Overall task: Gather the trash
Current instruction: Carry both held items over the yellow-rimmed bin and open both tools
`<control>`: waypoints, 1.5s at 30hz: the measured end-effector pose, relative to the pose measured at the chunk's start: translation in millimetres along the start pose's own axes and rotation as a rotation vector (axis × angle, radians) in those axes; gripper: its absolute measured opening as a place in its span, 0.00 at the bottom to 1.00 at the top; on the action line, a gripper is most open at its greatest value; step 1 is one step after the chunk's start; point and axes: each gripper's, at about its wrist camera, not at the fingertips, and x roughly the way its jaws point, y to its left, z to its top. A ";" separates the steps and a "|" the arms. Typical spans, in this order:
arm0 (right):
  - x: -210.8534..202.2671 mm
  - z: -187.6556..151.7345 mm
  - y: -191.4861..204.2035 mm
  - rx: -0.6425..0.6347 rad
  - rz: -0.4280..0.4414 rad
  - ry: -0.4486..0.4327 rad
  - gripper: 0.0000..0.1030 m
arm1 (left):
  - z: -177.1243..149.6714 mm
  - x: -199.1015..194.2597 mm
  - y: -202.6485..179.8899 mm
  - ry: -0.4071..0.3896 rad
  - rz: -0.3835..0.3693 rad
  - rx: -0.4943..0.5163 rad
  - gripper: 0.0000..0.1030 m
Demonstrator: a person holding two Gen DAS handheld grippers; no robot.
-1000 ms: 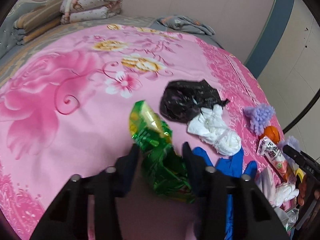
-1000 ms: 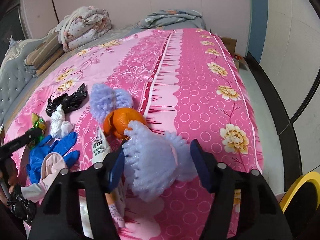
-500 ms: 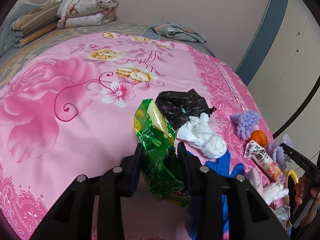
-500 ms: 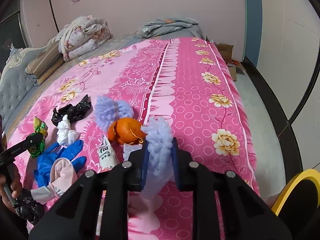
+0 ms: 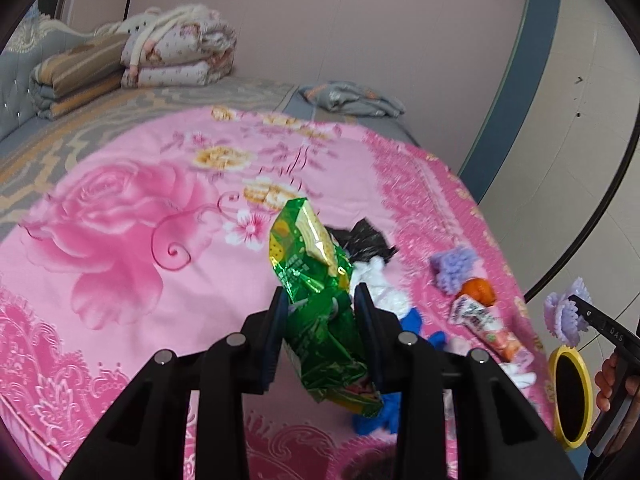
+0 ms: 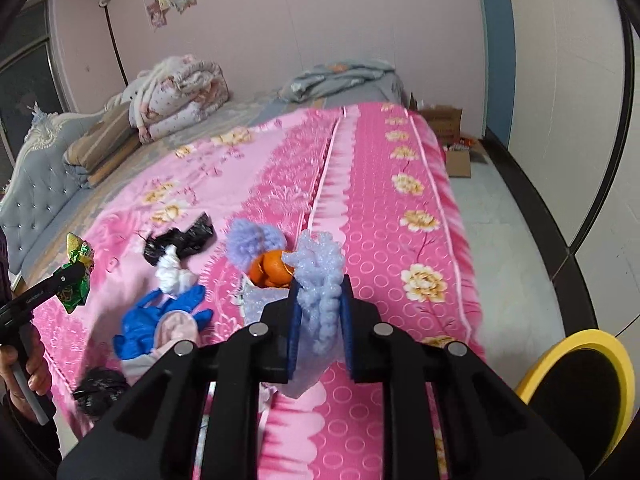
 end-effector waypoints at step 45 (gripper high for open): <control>-329.4 -17.5 -167.3 0.216 -0.532 -0.467 0.16 | 6.8 -95.7 -375.3 -0.113 -0.518 0.414 0.32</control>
